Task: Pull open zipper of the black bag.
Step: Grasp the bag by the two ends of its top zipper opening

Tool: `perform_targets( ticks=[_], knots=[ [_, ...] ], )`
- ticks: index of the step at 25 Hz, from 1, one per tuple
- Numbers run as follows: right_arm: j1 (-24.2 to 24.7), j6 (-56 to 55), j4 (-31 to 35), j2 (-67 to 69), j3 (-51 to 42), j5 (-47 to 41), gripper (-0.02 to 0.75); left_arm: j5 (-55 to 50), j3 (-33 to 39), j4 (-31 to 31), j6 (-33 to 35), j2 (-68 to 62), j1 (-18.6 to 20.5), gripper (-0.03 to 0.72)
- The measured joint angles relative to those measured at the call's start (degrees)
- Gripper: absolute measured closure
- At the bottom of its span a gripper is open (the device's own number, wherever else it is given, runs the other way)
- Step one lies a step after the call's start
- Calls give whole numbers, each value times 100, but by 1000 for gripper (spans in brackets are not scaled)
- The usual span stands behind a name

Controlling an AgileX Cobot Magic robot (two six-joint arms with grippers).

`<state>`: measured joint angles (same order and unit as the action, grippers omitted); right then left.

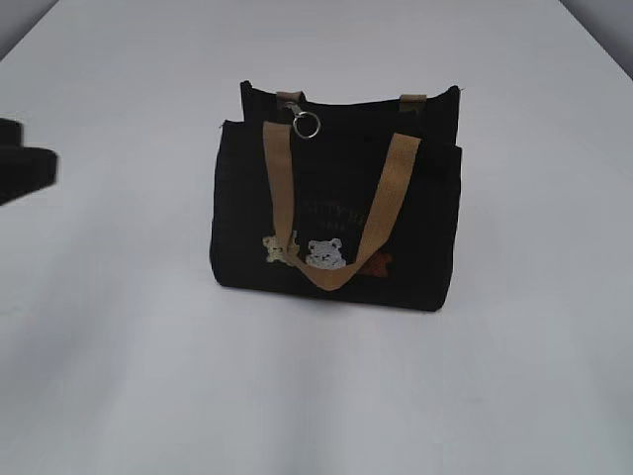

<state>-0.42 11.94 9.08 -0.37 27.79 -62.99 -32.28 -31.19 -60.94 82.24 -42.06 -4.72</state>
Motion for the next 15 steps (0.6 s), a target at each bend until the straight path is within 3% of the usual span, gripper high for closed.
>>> perform_targets(
  ticks=[2,6,9,15],
  knots=[
    [0,0,0,0,0,0,377,-11,0,-1321,1660,-1114,0,325],
    [0,0,7,0,0,0,377,-559,-249,-2888,3994,-2851,0,306],
    [0,0,7,0,0,0,377,-741,-649,-3352,4697,-3808,0,281],
    [0,0,7,0,0,0,377,-966,-1415,-3521,4900,-4834,-20,225]
  ],
)
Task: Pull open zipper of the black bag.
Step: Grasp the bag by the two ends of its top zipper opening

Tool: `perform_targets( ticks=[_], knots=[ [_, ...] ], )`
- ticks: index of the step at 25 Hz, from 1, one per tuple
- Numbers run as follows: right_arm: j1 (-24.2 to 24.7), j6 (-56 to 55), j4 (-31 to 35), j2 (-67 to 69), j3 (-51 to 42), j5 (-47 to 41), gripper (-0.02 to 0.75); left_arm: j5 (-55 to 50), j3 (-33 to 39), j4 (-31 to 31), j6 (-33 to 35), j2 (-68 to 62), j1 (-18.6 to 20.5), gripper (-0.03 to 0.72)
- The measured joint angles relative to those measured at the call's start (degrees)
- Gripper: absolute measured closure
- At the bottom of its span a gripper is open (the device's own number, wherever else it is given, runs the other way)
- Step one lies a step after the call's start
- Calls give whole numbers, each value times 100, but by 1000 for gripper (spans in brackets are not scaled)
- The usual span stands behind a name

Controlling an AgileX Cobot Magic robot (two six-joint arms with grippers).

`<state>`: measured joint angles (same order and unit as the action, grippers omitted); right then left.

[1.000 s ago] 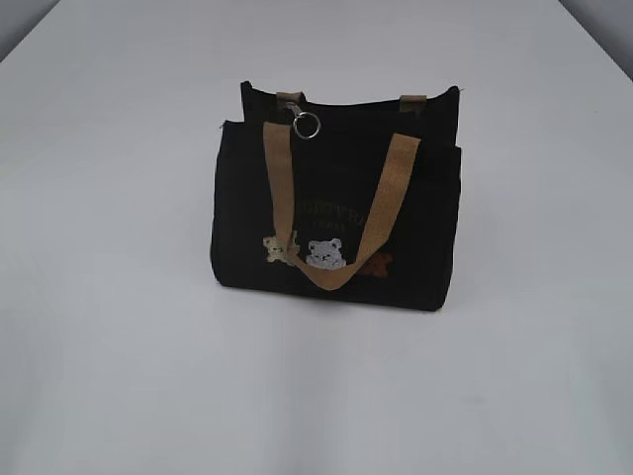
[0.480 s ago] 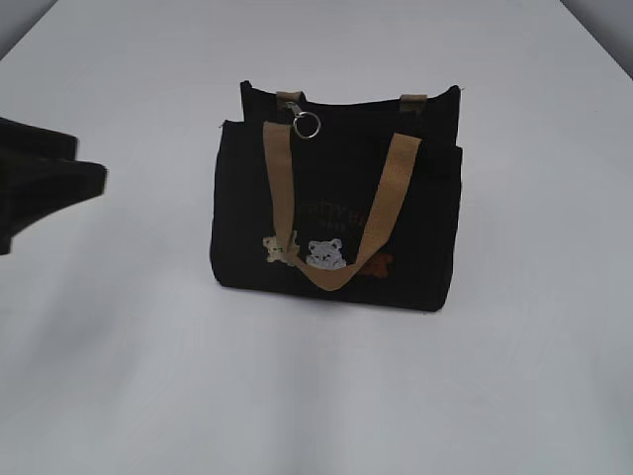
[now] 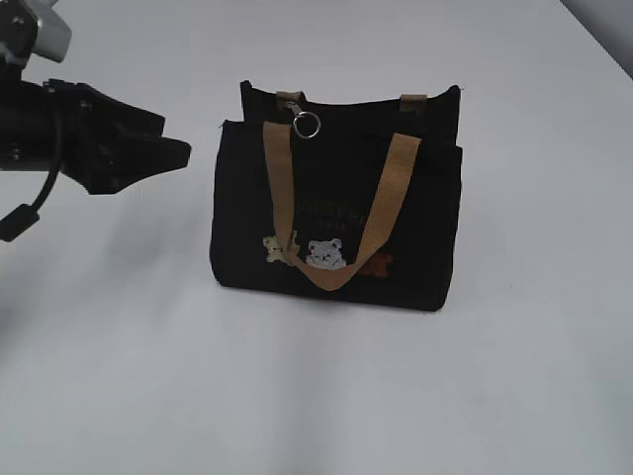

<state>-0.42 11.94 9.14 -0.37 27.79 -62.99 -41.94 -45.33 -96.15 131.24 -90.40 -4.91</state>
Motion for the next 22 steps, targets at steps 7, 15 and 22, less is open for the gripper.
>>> perform_targets(
  ticks=[7,15,22],
  knots=[
    [0,-6,11,0,0,0,377,-31,-651,-53,13,-710,-457,182],
    [0,-6,156,0,0,0,377,192,-1565,-48,-84,-1698,-1053,356],
    [0,1165,1721,543,0,31,377,156,-1409,886,-1756,-1469,-1077,627]
  ],
)
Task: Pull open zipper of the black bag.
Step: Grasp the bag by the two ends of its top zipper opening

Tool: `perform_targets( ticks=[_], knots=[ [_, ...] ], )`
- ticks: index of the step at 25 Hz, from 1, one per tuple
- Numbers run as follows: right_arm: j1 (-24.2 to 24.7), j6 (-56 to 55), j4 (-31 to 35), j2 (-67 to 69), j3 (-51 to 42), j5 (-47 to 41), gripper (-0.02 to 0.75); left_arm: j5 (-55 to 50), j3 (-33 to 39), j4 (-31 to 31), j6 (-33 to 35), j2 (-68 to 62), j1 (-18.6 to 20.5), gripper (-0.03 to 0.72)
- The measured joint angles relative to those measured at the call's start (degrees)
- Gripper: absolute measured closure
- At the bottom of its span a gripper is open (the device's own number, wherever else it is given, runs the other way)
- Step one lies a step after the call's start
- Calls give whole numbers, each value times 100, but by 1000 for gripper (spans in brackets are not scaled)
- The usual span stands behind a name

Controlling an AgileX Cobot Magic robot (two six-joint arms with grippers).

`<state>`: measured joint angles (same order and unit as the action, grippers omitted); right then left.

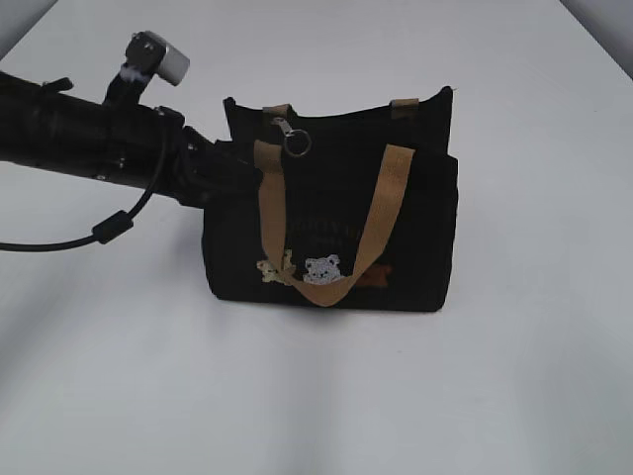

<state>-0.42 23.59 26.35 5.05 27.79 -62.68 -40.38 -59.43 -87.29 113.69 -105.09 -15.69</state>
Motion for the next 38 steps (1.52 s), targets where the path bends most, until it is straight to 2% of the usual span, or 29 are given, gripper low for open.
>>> perform_targets(
  ticks=[3,8,12,17,20,26,31,33,37,38],
  knots=[
    [0,1151,1022,1025,71,247,377,29,347,209,-168,300,0,627],
    [-246,3394,3192,2760,128,1689,377,332,762,260,-212,676,-4,627],
    [-770,5312,4363,4806,668,2135,377,309,792,266,-219,693,-4,627],
    [-2023,6757,4579,7075,2015,3226,377,285,792,268,-219,693,-4,627],
    [-2467,7145,4579,8140,2787,3659,377,279,792,275,-219,693,-4,627],
    [-2655,7310,4548,9417,3853,3781,377,274,792,280,-219,693,-4,627],
    [-2727,7320,4509,9749,4039,3821,393,279,792,282,-219,693,-4,627],
    [-2797,7320,4413,9767,4051,3833,443,279,792,287,-219,693,-4,627],
    [-2867,7233,4286,9773,4084,3875,670,279,799,317,-220,693,-4,627],
    [-2867,7100,4280,9773,4084,3899,707,279,799,319,-225,693,-4,627]
  ],
)
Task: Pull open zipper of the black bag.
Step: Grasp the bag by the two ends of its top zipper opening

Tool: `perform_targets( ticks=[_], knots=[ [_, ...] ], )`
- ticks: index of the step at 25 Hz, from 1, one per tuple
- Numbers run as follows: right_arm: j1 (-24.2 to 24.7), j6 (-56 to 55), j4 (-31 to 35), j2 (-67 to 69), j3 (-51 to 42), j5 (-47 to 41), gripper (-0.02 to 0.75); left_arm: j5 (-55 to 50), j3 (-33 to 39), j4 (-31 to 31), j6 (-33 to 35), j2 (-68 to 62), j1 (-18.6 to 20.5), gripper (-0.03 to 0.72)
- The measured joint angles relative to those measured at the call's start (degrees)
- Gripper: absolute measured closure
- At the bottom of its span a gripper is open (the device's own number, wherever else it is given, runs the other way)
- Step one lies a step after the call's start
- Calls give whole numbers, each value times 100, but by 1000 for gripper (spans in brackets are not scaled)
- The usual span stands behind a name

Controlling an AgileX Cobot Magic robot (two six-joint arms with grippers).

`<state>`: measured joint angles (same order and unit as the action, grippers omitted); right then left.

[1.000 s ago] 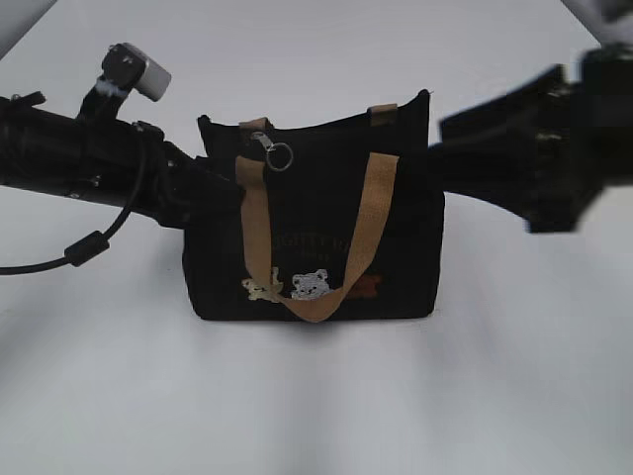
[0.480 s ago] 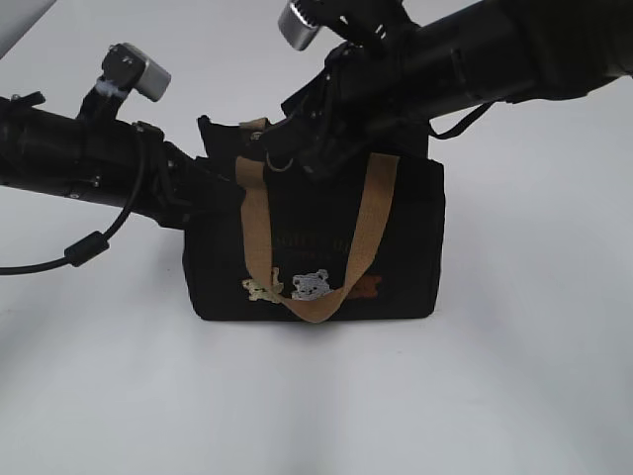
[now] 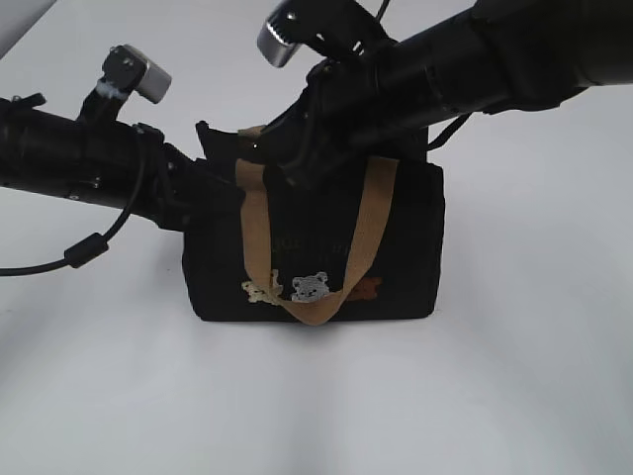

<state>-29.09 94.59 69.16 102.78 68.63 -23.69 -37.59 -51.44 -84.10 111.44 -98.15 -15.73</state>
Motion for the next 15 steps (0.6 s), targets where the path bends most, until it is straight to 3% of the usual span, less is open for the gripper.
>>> perform_targets(
  ticks=[5,15],
  knots=[
    [308,-1052,-193,-165,0,-159,718,-16,0,-13,0,0,0,627],
    [2052,-3863,-1836,-701,-12,-2103,719,-56,-6,-69,0,4,-49,627]
  ],
)
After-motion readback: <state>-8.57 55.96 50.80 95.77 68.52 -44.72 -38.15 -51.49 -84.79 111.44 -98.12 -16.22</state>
